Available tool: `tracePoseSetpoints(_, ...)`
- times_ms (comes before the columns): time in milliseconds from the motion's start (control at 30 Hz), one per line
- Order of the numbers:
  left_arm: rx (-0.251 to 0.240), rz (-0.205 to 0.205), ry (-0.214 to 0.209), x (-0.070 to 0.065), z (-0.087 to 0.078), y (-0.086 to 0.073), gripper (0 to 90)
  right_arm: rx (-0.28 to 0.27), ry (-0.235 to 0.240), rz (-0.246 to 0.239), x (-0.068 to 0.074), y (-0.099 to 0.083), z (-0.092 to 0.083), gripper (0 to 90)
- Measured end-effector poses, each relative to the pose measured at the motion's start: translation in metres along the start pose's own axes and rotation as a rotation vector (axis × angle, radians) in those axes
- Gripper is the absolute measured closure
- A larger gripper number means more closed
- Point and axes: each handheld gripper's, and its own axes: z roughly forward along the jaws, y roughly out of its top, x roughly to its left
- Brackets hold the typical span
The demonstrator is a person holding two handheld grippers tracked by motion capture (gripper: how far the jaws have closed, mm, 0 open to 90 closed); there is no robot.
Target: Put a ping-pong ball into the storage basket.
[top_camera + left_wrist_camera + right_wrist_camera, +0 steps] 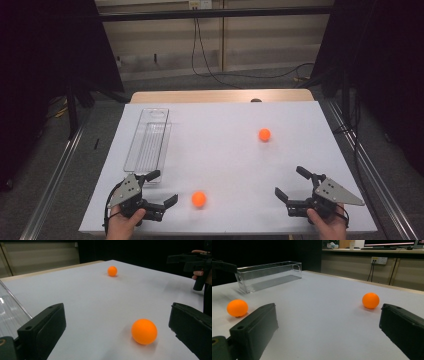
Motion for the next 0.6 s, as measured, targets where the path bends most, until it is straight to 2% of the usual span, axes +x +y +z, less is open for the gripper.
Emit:
tracePoseSetpoints(133, 0.014, 0.003, -0.007, -0.003, 0.004, 0.001, 1.2, 0.0, -0.001, -0.001, 0.0, 0.0, 0.0, 1.1)
tracePoseSetpoints(233, 0.03, 0.024, -0.013, -0.005, 0.006, 0.002, 1.3, 0.0, 0.0, -0.002, 0.0, 0.0, 0.0, 1.0)
tracePoseSetpoints(467, 0.047, 0.029, -0.021, -0.008, 0.011, 0.003, 1.5, 0.002, 0.004, -0.003, 0.0, 0.0, 0.0, 1.1)
tracePoseSetpoints(533, 0.061, 0.033, -0.036, -0.009, 0.014, 0.003, 2.2, 0.002, 0.004, -0.003, 0.0, 0.0, 0.0, 1.1)
tracePoseSetpoints(600, 0.073, 0.047, -0.037, -0.009, 0.014, 0.004, 2.5, 0.002, 0.003, -0.003, 0.0, 0.0, 0.0, 1.2)
